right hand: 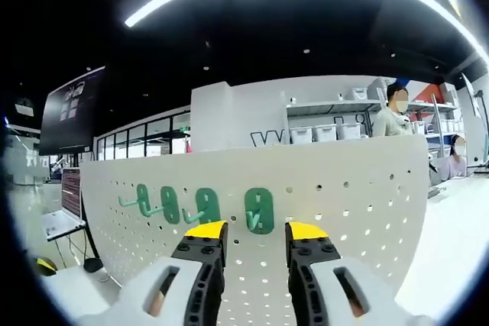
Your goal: Insert the hook assembly into the mounting plate slot until the hook locks in place.
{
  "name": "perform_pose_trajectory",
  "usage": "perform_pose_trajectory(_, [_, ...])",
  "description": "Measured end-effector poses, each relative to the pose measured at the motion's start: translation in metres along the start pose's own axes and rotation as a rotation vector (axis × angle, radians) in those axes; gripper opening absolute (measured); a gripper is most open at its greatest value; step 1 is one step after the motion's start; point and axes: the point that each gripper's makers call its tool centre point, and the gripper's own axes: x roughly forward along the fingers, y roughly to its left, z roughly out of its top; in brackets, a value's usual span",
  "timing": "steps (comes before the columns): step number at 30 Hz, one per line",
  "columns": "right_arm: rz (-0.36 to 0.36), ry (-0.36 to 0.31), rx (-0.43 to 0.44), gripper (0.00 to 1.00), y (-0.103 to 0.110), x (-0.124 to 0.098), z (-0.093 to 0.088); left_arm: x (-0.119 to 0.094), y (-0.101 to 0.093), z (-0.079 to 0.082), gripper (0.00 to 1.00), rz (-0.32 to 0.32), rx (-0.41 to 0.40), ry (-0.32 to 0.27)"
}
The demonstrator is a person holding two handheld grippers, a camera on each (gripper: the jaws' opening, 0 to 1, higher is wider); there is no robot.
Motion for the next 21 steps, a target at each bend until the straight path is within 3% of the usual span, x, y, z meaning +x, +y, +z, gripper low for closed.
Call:
perform_pose_trajectory(6, [0.082, 0.010, -0.008, 0.31, 0.013, -0.009, -0.006, 0.000, -0.001, 0.000, 0.74, -0.003, 0.002, 0.002])
perform_pose_trajectory(21, [0.133, 0.022, -0.001, 0.33, 0.025, -0.028, -0.016, 0.000, 0.000, 0.002, 0.74, 0.001, 0.008, 0.000])
